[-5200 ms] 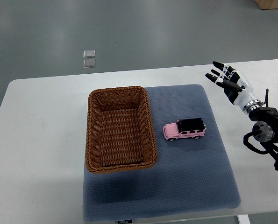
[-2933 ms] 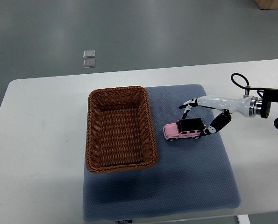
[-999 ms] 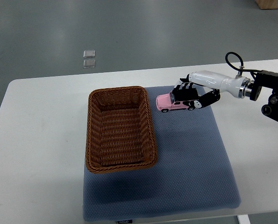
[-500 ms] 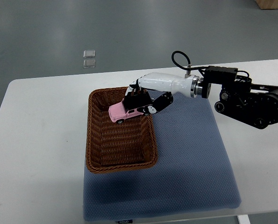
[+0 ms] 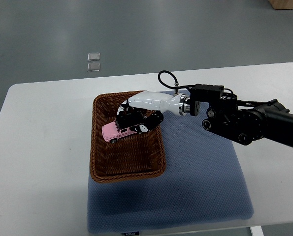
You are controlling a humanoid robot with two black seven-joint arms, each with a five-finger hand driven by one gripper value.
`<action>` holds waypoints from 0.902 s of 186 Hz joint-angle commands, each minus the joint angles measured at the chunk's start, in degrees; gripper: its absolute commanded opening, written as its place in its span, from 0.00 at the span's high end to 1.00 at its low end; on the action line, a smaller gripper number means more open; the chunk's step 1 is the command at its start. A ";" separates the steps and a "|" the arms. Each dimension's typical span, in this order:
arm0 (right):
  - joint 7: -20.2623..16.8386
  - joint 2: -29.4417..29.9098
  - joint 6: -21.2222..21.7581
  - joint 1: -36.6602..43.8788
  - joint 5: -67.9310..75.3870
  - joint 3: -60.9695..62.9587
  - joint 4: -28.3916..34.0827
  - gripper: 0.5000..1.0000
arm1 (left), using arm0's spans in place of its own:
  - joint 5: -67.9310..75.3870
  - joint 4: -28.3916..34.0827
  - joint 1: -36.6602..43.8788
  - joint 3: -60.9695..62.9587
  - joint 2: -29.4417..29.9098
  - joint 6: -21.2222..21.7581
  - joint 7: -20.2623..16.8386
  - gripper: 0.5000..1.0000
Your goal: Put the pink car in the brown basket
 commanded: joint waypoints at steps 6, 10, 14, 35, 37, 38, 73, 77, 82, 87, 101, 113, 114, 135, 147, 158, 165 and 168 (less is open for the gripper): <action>-0.03 -0.64 -0.01 -0.07 0.11 0.08 -0.05 0.42 | 0.05 0.00 0.03 0.03 0.00 -0.01 -0.08 0.00; 0.06 -0.90 -0.01 0.02 0.11 0.17 -0.05 0.39 | -0.03 0.00 0.03 0.03 0.00 -0.01 0.00 0.00; 0.15 -0.99 -0.01 0.02 0.11 0.26 -0.05 0.35 | 0.05 0.00 0.03 0.03 0.00 -0.01 -0.08 0.00; 0.06 -1.16 -0.63 -0.33 0.37 1.49 0.04 0.21 | 0.05 0.00 -0.05 0.03 0.00 -0.01 -0.08 0.00; 0.06 -1.16 -0.81 -0.51 0.46 1.58 0.04 0.21 | 0.05 0.00 0.03 0.03 0.00 -0.01 0.00 0.00; -0.02 -1.25 -0.98 -0.60 0.63 1.66 0.04 0.21 | -0.03 0.00 -0.05 0.03 0.00 -0.01 0.00 0.00; -0.20 -4.24 -2.30 -1.92 10.56 7.55 0.21 0.20 | 0.05 0.00 0.03 0.12 0.00 -0.01 0.00 0.00; -0.20 -4.50 -2.30 -2.27 12.41 8.70 0.21 0.20 | 0.05 0.00 -0.05 0.12 0.00 -0.01 -0.08 0.00; -0.20 -4.94 -2.21 -2.88 15.65 10.80 0.21 0.20 | 0.05 0.00 -0.05 0.03 0.00 -0.01 -0.08 0.00; -0.20 -5.21 -2.04 -3.50 18.30 12.48 0.21 0.21 | 0.05 0.00 0.03 0.03 0.00 0.08 -0.08 0.00; -0.82 -6.08 -1.68 -6.13 28.67 18.36 0.21 0.21 | 0.05 0.00 0.03 0.12 0.00 -0.01 -0.08 0.00; -3.28 -6.79 -1.68 -8.60 37.63 23.02 0.21 0.21 | 0.05 0.00 -0.05 0.03 0.00 -0.01 -0.08 0.00; -3.71 -6.96 -1.86 -9.03 38.85 23.63 0.21 0.21 | -0.03 0.00 0.03 0.03 0.00 -0.01 -0.08 0.00; -7.41 -7.58 -2.83 -12.20 49.40 28.47 -0.23 0.21 | 0.05 0.00 0.03 0.12 0.00 -0.01 -0.08 0.00; -8.55 -7.58 -5.02 -14.22 54.33 30.40 -0.23 0.21 | -0.03 0.00 -0.05 0.12 0.00 -0.01 -0.08 0.00; -9.52 -8.19 -7.05 -15.54 57.76 31.20 -0.31 0.21 | -0.03 -0.08 -0.05 0.12 0.00 -0.01 -0.08 0.00; -10.57 -8.72 -8.27 -16.33 60.39 31.46 -0.40 0.21 | 0.05 -0.08 -0.05 0.21 0.00 -0.01 -0.08 0.00; -10.84 -8.72 -8.54 -16.51 61.01 31.46 -0.40 0.21 | -0.03 -0.08 -0.05 0.21 0.00 -0.01 -0.08 0.00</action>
